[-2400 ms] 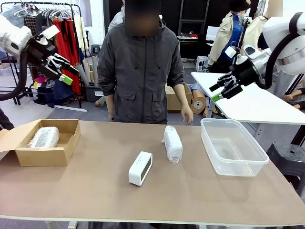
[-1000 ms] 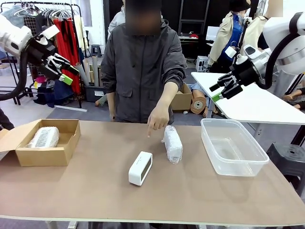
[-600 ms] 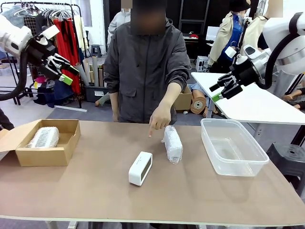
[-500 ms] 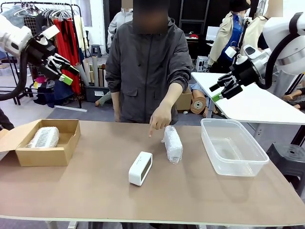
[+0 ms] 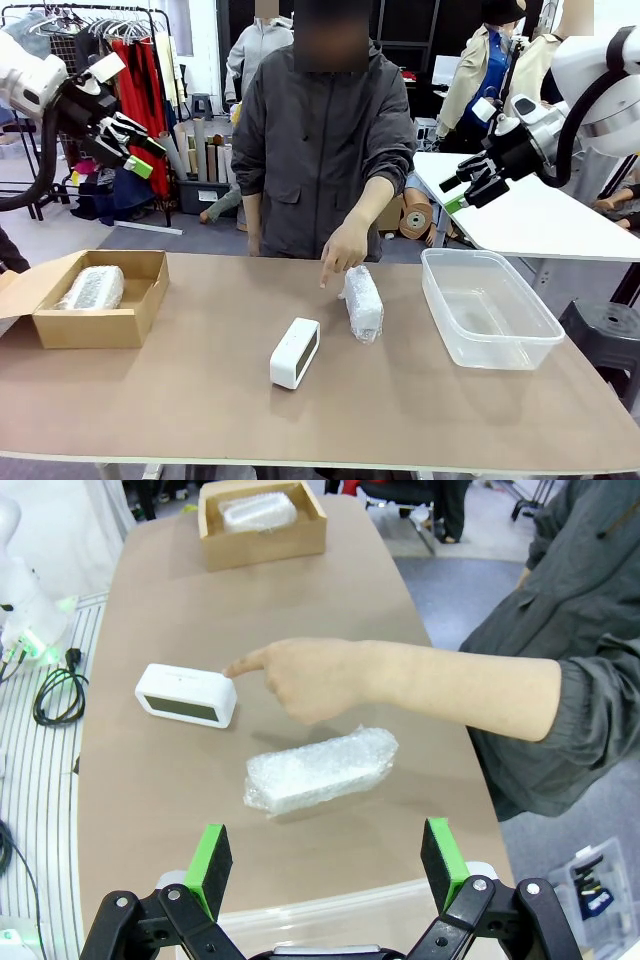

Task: Separate and place wrapped and unwrapped clocks.
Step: Pick up the Digital clock indicated by the person.

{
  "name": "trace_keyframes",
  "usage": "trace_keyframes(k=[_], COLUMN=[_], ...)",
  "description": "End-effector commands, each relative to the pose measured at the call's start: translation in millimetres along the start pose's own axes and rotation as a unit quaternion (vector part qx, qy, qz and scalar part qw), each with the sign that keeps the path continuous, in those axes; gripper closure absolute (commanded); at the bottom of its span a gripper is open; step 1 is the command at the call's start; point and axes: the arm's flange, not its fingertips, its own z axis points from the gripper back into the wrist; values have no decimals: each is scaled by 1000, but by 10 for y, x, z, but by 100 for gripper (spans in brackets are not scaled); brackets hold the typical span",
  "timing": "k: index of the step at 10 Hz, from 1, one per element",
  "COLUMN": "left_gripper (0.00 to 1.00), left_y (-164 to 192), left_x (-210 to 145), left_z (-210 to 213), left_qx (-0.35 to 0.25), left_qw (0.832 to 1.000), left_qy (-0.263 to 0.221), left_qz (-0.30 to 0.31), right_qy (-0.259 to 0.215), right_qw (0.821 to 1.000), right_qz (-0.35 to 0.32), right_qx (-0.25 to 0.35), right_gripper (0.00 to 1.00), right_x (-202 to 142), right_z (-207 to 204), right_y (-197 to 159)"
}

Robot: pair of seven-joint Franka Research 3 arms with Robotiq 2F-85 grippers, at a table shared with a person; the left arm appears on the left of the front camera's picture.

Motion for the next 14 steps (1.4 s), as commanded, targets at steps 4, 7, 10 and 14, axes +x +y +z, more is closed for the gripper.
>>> trace_keyframes(k=[4,7,10,14], left_gripper=[0,0,0,0], left_y=[-12,-12,-12,-12], left_x=[9,9,9,9], left_z=[5,5,5,5], left_qx=[-2,-2,-2,-2], left_qw=[1000,1000,1000,1000], left_qy=[-1,-1,-1,-1], left_qz=[0,0,0,0], right_qy=[0,36,89,189], right_qw=[1000,999,995,978], right_qz=[0,-6,-44,-86], right_qx=[0,10,-13,-27], right_gripper=[0,0,0,0], right_x=[0,310,635,1218], right_z=[0,-149,-381,-732], right_y=[0,309,801,1459])
